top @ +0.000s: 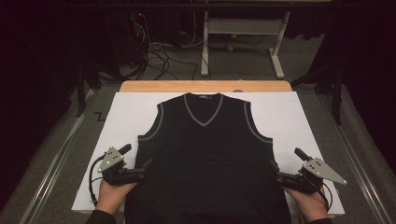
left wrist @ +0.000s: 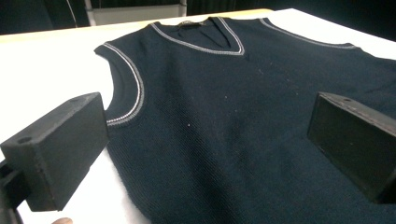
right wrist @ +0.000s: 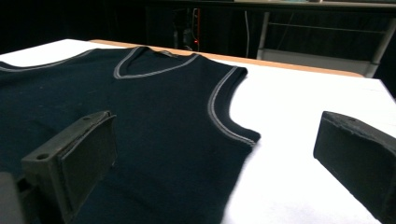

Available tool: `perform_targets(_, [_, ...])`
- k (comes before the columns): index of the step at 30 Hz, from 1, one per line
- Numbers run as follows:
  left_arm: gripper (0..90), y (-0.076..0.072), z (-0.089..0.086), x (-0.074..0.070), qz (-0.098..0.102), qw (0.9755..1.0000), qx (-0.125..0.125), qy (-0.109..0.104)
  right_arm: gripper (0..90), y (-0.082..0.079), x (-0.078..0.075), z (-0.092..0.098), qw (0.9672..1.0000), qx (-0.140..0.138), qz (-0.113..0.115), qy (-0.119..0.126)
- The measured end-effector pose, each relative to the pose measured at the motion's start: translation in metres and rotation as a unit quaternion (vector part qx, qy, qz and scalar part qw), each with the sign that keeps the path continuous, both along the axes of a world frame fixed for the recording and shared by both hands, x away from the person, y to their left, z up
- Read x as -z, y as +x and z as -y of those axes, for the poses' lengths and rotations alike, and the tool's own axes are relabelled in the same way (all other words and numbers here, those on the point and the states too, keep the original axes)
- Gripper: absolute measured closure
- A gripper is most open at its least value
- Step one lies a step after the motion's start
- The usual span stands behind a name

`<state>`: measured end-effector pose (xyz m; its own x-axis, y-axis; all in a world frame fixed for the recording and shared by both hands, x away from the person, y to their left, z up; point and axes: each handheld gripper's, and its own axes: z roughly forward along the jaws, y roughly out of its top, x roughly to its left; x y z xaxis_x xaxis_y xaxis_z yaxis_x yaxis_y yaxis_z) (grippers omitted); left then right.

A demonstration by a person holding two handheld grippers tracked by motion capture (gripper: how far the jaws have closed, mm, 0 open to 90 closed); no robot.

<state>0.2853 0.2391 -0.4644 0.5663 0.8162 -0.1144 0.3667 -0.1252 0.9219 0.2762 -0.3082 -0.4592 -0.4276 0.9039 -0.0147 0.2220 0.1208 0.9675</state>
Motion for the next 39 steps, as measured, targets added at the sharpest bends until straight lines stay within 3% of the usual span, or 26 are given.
perform_targets(6, [0.0,0.004,0.000,0.002,-0.004,1.0000,-0.007,0.006,0.2,0.001,0.000,-0.004,0.9999,-0.010,0.002,-0.003])
perform_targets(12, [0.0,0.003,0.002,0.002,0.004,1.0000,0.004,0.008,0.2,-0.005,0.000,-0.004,0.9999,-0.009,0.004,-0.014])
perform_targets(30, [0.0,0.001,0.001,0.002,-0.003,0.9998,0.018,-0.009,0.2,-0.004,-0.001,-0.014,0.9997,-0.019,0.007,-0.011])
perform_targets(35, [0.0,0.004,-0.001,0.003,-0.009,0.9998,0.005,-0.014,0.2,0.004,-0.004,-0.021,0.9998,-0.014,0.007,-0.010])
perform_targets(39, [0.0,0.013,-0.001,0.004,-0.018,0.9996,-0.010,-0.020,0.3,0.020,-0.006,-0.030,1.0000,-0.007,-0.002,-0.004])
